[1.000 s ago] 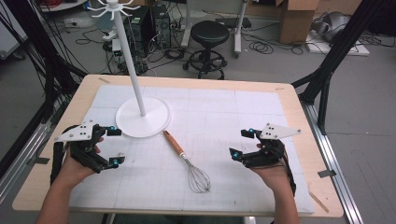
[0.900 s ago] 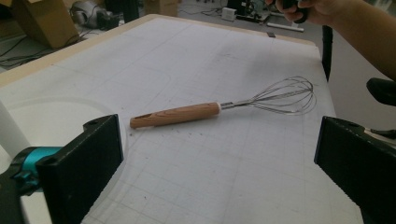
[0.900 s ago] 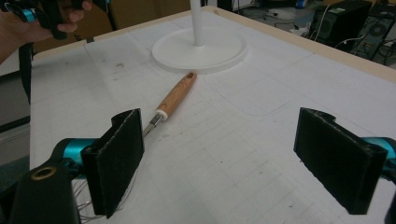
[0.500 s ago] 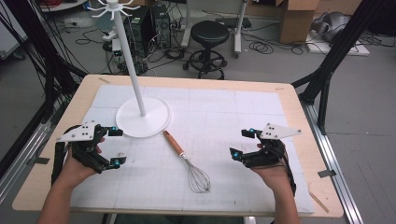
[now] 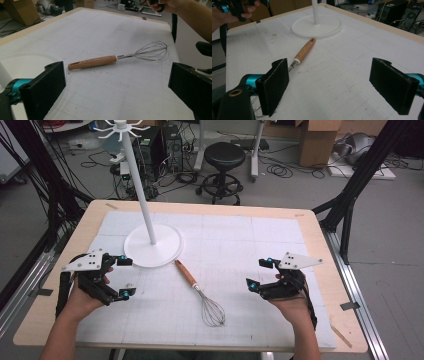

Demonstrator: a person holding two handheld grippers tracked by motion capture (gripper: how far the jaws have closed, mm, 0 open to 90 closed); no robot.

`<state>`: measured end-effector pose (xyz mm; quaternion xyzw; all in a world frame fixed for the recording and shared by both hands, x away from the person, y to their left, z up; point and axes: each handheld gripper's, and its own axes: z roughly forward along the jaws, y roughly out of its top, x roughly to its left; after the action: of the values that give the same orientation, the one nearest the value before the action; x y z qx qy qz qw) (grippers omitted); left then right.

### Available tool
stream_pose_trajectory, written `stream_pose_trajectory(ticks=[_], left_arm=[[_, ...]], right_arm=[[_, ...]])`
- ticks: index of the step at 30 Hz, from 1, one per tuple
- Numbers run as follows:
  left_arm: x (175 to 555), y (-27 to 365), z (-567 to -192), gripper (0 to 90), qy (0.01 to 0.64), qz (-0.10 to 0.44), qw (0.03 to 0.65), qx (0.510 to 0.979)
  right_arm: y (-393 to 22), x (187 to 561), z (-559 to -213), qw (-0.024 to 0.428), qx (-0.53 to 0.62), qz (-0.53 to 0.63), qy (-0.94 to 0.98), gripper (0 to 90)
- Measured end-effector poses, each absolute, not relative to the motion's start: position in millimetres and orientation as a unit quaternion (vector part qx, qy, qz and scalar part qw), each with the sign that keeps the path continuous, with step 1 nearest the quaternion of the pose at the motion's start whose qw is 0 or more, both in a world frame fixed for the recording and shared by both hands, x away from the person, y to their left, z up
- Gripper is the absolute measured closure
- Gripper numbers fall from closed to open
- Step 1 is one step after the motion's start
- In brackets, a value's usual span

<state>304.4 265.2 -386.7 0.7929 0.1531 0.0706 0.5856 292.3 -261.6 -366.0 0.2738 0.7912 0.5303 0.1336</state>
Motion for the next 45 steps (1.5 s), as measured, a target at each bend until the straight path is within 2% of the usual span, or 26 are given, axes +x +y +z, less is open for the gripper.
stream_pose_trajectory(ticks=[11,27,32,39,45], left_arm=[[304,260,-386,1.7,0.148,0.067,0.586,0.794],[308,255,-395,1.8,0.154,0.059,0.573,0.803],[308,255,-394,1.7,0.155,0.062,0.576,0.8],[302,263,-380,1.7,0.145,0.075,0.599,0.784],[305,255,-388,1.7,0.151,0.068,0.576,0.8]], right_arm=[[-257,291,-366,0.132,0.272,0.529,0.793,15.0],[-237,297,-380,0.105,0.272,0.499,0.816,14.9],[-242,296,-380,0.114,0.278,0.501,0.811,15.0],[-251,275,-342,0.157,0.25,0.541,0.787,15.0],[-250,282,-355,0.146,0.268,0.523,0.796,15.0]])
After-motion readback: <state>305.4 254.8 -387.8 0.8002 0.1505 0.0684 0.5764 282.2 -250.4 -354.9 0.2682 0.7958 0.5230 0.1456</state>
